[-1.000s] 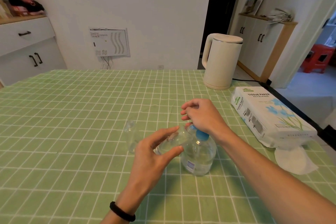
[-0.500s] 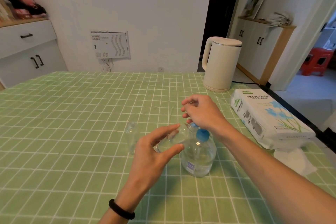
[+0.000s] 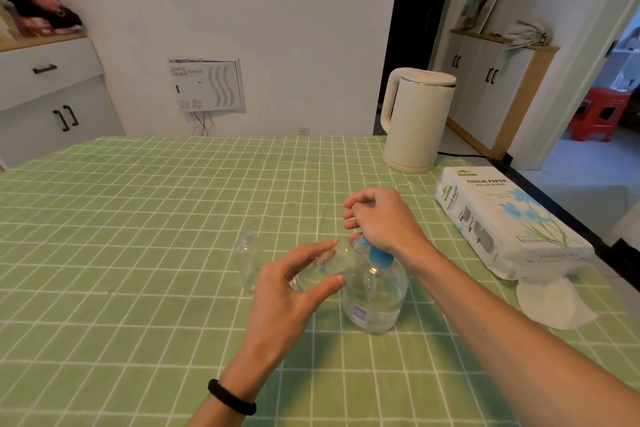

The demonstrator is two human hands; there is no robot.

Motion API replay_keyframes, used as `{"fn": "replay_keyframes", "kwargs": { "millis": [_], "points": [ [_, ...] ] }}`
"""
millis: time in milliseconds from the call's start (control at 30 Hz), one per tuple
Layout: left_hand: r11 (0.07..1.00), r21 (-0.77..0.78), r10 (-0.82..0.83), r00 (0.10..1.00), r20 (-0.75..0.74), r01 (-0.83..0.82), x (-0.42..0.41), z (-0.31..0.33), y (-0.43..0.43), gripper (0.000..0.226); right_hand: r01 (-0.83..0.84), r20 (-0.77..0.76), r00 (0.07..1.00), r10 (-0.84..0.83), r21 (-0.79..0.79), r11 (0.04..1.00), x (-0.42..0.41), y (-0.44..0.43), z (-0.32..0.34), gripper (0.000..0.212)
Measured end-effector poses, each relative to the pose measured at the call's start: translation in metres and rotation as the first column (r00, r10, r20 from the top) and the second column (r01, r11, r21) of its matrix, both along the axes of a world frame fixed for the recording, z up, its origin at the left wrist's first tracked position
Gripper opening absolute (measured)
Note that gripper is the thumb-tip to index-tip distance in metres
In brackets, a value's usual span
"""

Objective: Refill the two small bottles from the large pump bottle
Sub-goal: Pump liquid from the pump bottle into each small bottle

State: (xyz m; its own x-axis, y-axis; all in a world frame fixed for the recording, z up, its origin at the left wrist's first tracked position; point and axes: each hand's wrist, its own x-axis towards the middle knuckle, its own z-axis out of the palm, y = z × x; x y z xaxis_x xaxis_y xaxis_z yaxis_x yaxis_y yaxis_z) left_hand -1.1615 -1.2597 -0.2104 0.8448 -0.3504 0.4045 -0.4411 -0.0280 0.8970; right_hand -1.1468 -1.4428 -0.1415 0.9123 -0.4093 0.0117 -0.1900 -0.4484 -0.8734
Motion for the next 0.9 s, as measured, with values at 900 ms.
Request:
{"fn": "replay_keyframes", "kwargs": {
  "millis": [900],
  "points": [
    [1.000,-0.010,-0.019,1.000,-0.020,0.019,0.000,-0.001,-0.001,0.047,0.000,0.004,1.000,0.001,-0.016,1.000,0.000,-0.001,0.001,0.022]
  ]
}}
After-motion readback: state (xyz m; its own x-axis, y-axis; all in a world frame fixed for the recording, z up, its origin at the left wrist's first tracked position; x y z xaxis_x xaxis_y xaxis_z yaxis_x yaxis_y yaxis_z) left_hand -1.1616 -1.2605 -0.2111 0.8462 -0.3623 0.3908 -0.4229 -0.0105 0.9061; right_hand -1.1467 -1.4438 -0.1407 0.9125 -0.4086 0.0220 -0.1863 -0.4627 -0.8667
